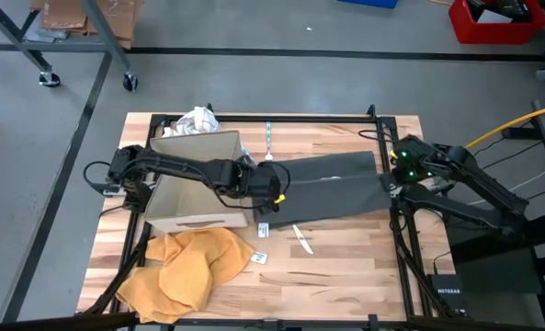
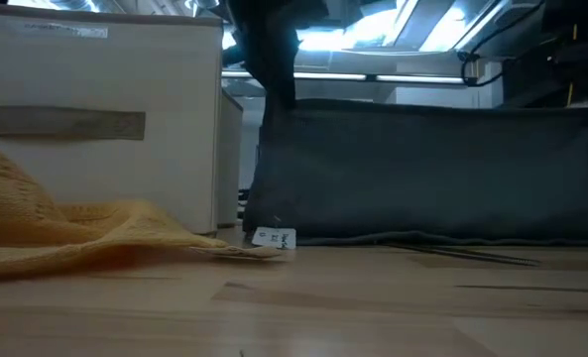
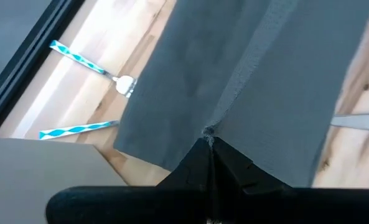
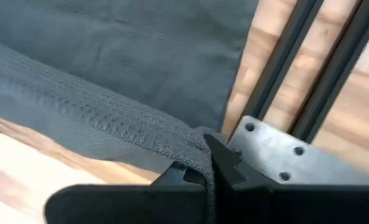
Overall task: Fold towel
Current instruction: Fold the gray kitchen towel
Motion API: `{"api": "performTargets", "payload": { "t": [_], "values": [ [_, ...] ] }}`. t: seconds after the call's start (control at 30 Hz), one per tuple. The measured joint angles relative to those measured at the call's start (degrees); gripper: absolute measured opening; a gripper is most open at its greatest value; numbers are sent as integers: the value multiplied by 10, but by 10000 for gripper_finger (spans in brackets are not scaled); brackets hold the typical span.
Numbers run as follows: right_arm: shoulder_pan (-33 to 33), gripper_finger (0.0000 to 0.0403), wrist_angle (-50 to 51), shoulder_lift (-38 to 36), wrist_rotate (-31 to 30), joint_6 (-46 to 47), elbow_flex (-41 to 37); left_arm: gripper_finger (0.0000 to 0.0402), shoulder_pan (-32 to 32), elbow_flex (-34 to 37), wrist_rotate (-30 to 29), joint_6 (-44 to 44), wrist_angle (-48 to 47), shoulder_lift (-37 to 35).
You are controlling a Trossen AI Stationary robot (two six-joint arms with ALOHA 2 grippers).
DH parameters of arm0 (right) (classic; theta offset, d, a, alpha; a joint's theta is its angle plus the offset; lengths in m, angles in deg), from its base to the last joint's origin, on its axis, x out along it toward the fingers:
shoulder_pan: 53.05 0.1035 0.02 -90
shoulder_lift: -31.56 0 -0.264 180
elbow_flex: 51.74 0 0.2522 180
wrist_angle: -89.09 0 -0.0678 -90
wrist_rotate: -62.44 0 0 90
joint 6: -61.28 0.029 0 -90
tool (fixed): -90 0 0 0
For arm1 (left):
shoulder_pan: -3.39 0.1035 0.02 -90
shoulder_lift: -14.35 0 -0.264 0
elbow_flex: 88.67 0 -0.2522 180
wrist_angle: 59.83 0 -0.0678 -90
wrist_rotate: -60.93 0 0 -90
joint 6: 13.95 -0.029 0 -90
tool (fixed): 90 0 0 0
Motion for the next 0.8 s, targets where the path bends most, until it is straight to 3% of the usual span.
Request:
{"api": "performTargets", "payload": {
  "t": [0.23, 0.5, 0.8],
  "values": [
    [0, 0, -46, 84, -38, -81, 38, 0, 18, 0, 0, -2, -1, 0],
    [0, 0, -32, 186, -65, -138, 43, 0, 26, 0, 1, 3, -1, 0],
    [0, 0, -41, 261, -78, -185, 43, 0, 37, 30, 0, 69, -14, -1]
  ]
}}
